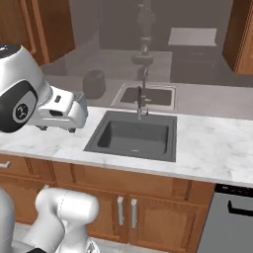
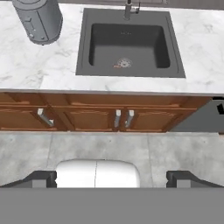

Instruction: Pick up the sponge and bar soap from the sink, and place them back in the cabinet, and close the cabinet doors.

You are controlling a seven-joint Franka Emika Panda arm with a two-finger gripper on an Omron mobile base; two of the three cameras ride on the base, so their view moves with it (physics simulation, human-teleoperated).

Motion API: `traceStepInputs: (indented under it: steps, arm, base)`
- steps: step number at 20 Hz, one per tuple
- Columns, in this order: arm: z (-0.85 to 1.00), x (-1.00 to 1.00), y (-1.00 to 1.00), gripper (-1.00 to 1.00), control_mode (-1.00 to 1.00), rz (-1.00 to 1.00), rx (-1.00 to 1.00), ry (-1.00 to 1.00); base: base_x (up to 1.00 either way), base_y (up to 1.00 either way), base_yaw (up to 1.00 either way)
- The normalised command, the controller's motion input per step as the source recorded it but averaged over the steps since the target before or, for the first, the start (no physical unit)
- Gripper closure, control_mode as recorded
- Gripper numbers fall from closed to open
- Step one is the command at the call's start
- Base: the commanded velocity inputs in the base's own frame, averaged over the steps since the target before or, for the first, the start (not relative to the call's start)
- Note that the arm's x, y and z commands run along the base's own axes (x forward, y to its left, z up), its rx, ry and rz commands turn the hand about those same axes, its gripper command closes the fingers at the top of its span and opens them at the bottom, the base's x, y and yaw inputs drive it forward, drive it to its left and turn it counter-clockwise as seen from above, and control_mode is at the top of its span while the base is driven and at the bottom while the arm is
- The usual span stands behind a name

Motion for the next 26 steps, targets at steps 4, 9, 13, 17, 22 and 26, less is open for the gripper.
traceStepInputs:
  steps: [4, 9, 13, 17, 22, 26]
  arm:
    - [0.00, 0.00, 0.00, -1.00, 1.00, 0.00, 0.00, 0.00]
    - [0.00, 0.00, 0.00, -1.00, 1.00, 0.00, 0.00, 0.00]
    - [0.00, 0.00, 0.00, -1.00, 1.00, 0.00, 0.00, 0.00]
    - [0.00, 0.00, 0.00, -1.00, 1.00, 0.00, 0.00, 0.00]
    - [0.00, 0.00, 0.00, -1.00, 1.00, 0.00, 0.00, 0.00]
    - [0.00, 0.00, 0.00, -1.00, 1.00, 0.00, 0.00, 0.00]
  base:
    - [0.51, -0.48, 0.00]
    - [0.56, -0.33, 0.00]
    - [0.61, -0.05, 0.00]
    - [0.62, 0.00, 0.00]
    - [0.42, -0.03, 0.00]
    - [0.34, -0.02, 0.00]
